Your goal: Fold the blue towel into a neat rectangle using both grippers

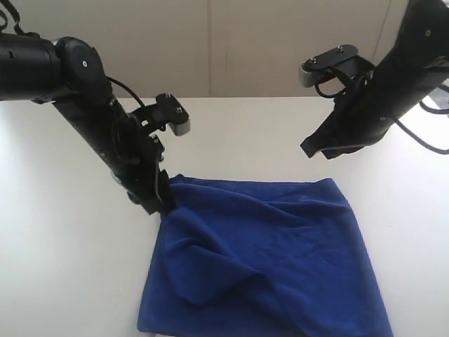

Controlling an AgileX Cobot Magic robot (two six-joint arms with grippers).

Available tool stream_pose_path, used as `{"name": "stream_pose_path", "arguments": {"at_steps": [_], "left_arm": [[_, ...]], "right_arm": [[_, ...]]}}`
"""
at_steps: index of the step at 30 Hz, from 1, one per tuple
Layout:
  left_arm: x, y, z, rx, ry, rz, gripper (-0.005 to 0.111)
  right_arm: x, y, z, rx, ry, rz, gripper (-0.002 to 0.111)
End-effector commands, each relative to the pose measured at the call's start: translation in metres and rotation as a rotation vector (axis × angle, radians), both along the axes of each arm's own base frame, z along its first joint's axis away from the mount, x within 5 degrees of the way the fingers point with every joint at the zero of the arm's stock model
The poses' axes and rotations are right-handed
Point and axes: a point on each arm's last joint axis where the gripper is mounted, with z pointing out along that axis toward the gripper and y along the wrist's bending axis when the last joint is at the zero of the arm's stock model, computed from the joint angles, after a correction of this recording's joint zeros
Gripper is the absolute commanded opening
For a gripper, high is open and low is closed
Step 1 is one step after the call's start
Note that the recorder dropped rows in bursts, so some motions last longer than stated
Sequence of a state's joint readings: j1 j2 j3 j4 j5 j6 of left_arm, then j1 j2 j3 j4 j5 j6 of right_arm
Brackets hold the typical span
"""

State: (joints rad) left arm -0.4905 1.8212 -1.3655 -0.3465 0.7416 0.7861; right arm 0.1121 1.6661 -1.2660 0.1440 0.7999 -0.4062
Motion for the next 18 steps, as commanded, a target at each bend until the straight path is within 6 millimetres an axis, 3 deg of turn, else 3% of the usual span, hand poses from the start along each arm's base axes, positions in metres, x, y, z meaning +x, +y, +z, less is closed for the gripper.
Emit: {"name": "stream_pose_path", "arguments": {"at_steps": [1, 7, 13, 18], "left_arm": [[-0.033, -0.010, 0.004, -0.182, 0.167, -0.307, 0.041], [-0.050, -0.007, -0.002, -0.230, 0.259, -0.449, 0.002], [-0.058, -0.007, 0.003, -0.240, 0.256, -0.470, 0.000], [-0.072, -0.005, 0.029, -0.040, 0.012, -0.468, 0.000]], "right_arm": [[-0.020, 0.004, 0.010, -0.048, 0.011, 0.034, 0.000], [-0.056, 0.008, -0.008, -0.105, 0.052, 0.051, 0.000], [-0.064, 0.006, -0.022, -0.095, 0.035, 0.032, 0.000], [-0.063, 0.006, -0.023, -0.092, 0.021, 0.032, 0.000]]}}
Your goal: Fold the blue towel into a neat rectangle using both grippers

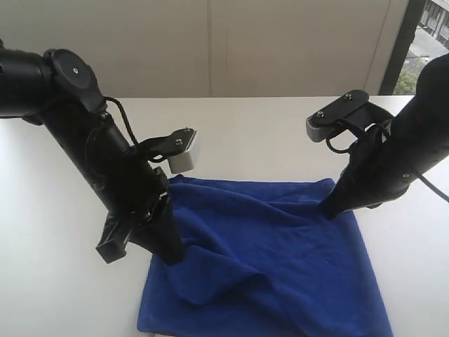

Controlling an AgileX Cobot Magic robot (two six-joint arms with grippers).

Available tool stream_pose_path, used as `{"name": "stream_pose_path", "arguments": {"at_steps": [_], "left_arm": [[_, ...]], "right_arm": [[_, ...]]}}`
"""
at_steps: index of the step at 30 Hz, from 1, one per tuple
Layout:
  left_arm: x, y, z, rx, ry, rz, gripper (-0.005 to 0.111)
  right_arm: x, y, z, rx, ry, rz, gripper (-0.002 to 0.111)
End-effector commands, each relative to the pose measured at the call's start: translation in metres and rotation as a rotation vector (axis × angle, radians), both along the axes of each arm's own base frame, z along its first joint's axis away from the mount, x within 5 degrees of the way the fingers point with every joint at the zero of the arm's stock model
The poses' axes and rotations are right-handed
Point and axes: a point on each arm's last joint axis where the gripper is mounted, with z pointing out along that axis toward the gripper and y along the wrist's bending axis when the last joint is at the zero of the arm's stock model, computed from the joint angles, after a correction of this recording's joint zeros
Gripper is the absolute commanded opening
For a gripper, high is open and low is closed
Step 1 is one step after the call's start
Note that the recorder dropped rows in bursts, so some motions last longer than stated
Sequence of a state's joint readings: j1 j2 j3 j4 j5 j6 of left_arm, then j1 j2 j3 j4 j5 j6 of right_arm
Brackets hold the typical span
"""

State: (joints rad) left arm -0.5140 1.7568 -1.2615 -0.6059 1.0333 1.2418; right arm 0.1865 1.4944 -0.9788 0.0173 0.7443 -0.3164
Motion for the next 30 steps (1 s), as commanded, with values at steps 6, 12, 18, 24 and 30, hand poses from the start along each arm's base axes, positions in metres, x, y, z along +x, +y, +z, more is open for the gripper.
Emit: {"name": "stream_pose_path", "arguments": {"at_steps": [6, 12, 18, 24, 30], "left_arm": [[-0.036, -0.002, 0.020, 0.103, -0.442, 0.009, 0.000], [-0.039, -0.004, -0.023, 0.112, -0.366, 0.076, 0.000], [-0.040, -0.010, -0.045, 0.105, -0.373, -0.084, 0.005], [-0.042, -0.022, -0.050, -0.011, -0.433, -0.235, 0.036], [-0.039, -0.023, -0.051, -0.013, -0.453, -0.232, 0.043]], "right_arm": [[0.002, 0.000, 0.001, 0.001, -0.040, -0.001, 0.000], [0.006, 0.002, -0.001, 0.025, -0.054, -0.012, 0.000], [0.013, 0.006, -0.020, 0.042, 0.003, -0.027, 0.000], [0.022, 0.007, -0.051, 0.014, 0.127, -0.017, 0.000], [0.018, 0.008, -0.057, -0.021, 0.330, 0.034, 0.000]]}}
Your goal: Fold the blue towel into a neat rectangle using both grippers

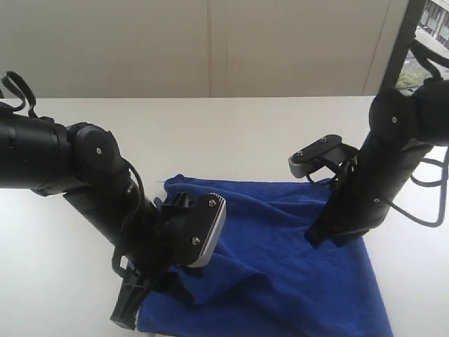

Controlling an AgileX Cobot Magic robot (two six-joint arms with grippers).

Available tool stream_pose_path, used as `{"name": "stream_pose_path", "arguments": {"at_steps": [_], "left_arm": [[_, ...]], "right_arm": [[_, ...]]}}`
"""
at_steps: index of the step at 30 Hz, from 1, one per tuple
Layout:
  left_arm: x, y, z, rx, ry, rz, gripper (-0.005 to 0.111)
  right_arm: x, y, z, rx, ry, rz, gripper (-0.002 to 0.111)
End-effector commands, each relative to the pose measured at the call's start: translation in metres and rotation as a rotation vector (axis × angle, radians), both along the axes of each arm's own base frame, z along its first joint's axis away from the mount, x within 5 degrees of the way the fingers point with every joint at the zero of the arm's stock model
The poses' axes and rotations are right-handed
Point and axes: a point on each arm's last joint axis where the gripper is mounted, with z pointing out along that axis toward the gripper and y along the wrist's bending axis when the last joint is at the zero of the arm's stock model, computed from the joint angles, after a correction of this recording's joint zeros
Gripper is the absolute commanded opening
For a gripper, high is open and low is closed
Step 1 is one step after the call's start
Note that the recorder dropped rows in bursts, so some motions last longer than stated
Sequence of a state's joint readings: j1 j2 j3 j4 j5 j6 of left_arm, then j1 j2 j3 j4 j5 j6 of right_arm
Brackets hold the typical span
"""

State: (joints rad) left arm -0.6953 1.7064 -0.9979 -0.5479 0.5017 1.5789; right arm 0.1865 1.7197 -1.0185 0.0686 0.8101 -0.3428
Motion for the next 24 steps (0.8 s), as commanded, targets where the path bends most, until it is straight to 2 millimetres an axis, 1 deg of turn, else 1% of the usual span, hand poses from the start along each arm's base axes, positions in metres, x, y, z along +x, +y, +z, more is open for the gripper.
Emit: {"name": "stream_pose_path", "arguments": {"at_steps": [1, 5, 7, 9, 12, 15, 18, 24], "left_arm": [[-0.002, -0.002, -0.001, -0.015, 0.002, -0.005, 0.043], [-0.002, -0.002, -0.002, -0.012, -0.007, -0.024, 0.043], [-0.002, -0.002, -0.007, 0.003, 0.003, -0.038, 0.043], [-0.001, -0.002, -0.014, 0.028, 0.011, -0.051, 0.043], [0.000, -0.002, -0.020, 0.043, 0.028, -0.056, 0.043], [0.002, -0.003, -0.026, 0.051, 0.026, -0.048, 0.043], [0.003, -0.003, -0.031, 0.059, 0.031, -0.051, 0.043], [0.007, -0.004, -0.033, 0.053, -0.006, -0.029, 0.043]], "right_arm": [[-0.003, 0.001, 0.004, -0.007, 0.077, 0.031, 0.000], [-0.007, 0.004, 0.009, 0.033, 0.068, 0.011, 0.000], [-0.011, 0.010, 0.013, 0.079, 0.006, -0.004, 0.000], [-0.020, 0.014, 0.014, 0.099, -0.049, -0.005, 0.000], [-0.034, 0.014, 0.003, 0.108, -0.094, -0.027, 0.000], [-0.042, 0.012, -0.008, 0.102, -0.096, -0.037, 0.000], [-0.045, 0.011, -0.015, 0.106, -0.110, -0.050, 0.000], [-0.043, 0.010, -0.017, 0.112, -0.142, -0.064, 0.000]]}}
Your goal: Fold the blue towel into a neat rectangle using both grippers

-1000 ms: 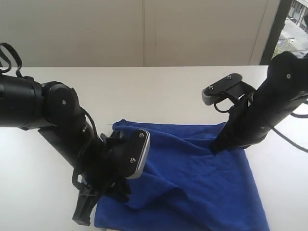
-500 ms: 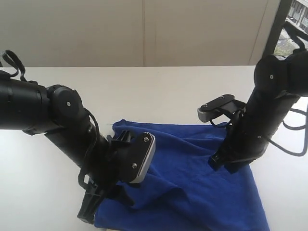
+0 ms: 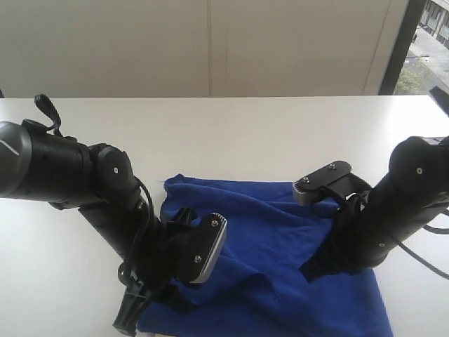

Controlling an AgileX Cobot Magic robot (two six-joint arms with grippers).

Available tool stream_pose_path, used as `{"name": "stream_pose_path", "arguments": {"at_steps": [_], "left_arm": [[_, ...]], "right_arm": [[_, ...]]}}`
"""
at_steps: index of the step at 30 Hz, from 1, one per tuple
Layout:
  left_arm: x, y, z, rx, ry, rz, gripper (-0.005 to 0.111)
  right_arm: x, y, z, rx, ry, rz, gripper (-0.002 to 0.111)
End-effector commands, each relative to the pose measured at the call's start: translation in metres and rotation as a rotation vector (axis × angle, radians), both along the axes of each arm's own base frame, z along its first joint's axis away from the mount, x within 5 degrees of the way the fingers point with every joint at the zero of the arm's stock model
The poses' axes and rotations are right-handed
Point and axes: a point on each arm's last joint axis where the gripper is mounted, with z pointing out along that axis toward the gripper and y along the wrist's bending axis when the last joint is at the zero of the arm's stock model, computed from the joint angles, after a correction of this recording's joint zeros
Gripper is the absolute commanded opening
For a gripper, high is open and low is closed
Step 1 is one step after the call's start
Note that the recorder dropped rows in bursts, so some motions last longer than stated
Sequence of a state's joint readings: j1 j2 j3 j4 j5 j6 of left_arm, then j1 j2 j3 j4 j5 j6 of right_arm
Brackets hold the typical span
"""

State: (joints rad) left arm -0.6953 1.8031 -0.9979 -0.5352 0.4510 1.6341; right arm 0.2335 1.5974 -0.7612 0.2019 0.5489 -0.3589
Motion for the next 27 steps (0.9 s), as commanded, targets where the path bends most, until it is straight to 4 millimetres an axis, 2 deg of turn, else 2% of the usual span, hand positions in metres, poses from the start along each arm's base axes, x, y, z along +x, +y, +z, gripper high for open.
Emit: {"name": "stream_pose_path", "arguments": {"at_steps": [1, 7, 17, 22, 27], "left_arm": [[-0.0004, -0.0009, -0.0020, -0.003, -0.013, 0.006, 0.043], [0.0008, -0.0011, -0.0019, -0.004, -0.027, 0.006, 0.043], [-0.0027, -0.0003, -0.0022, 0.005, 0.008, -0.011, 0.041], [-0.0057, 0.0004, -0.0024, 0.012, 0.037, -0.025, 0.002], [-0.0055, 0.0005, -0.0001, 0.008, 0.026, -0.028, 0.000]], "right_arm": [[0.0022, 0.0009, 0.0000, 0.011, -0.036, -0.022, 0.000], [0.0040, 0.0012, -0.0085, 0.006, -0.011, -0.030, 0.000], [0.0060, 0.0014, -0.0085, 0.009, -0.031, -0.035, 0.000], [0.0064, 0.0014, -0.0084, 0.015, -0.032, -0.057, 0.000], [0.0065, 0.0014, -0.0083, 0.015, -0.034, -0.055, 0.000]]}}
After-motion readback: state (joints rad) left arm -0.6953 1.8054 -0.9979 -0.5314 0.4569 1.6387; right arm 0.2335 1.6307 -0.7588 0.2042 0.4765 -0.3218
